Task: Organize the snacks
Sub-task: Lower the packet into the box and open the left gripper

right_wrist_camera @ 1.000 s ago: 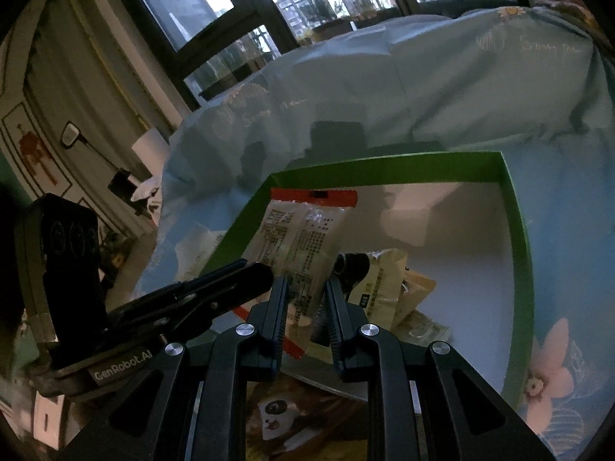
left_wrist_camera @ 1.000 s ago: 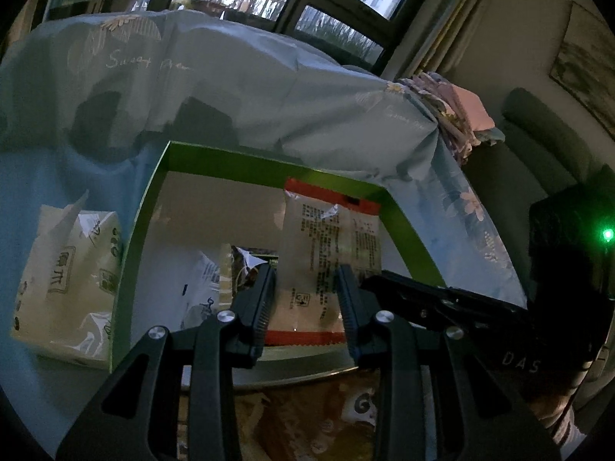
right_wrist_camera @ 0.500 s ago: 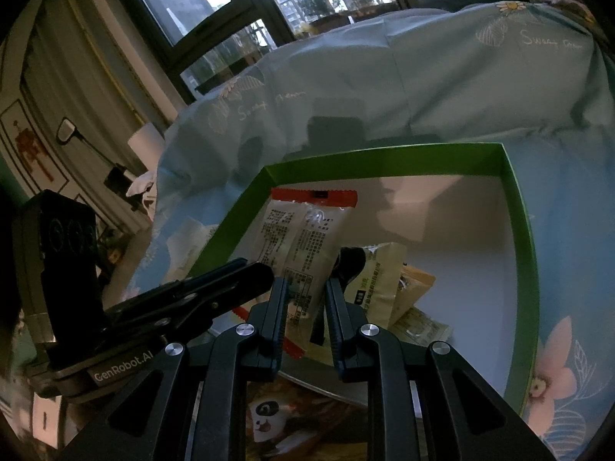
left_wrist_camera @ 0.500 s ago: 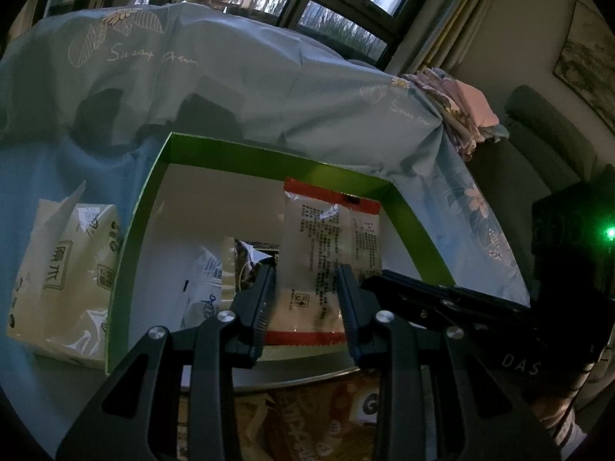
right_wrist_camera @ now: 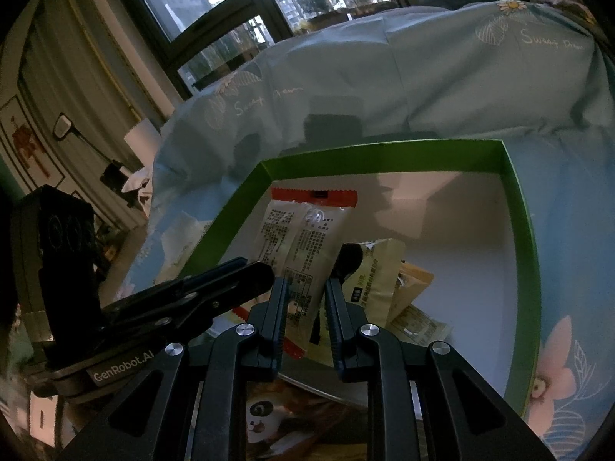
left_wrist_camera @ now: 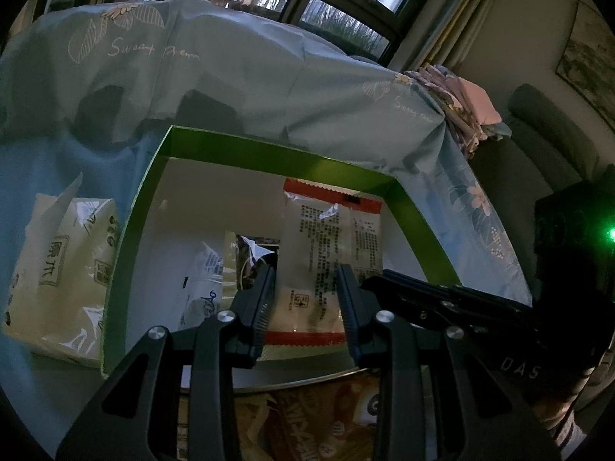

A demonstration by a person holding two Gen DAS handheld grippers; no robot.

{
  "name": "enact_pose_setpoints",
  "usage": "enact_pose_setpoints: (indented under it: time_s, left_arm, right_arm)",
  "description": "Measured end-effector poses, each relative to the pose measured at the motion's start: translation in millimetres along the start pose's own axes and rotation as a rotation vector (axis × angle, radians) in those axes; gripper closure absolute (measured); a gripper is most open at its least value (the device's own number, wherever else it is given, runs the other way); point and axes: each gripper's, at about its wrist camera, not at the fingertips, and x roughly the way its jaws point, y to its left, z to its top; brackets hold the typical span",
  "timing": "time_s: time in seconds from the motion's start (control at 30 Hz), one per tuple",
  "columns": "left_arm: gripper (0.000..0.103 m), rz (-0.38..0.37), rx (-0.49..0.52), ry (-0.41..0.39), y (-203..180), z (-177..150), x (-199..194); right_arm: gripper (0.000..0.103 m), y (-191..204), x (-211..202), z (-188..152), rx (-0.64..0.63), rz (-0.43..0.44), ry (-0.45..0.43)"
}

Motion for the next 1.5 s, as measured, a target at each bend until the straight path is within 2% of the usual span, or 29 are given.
enact_pose_setpoints:
  time_s: [1.5]
  left_arm:
    - [0.071, 0.025, -0.004, 0.019, 0.2, -3.2, 9.3]
  right_arm:
    - [0.082, 0.1, 6.7, -4.8, -0.015, -0.029, 0.017]
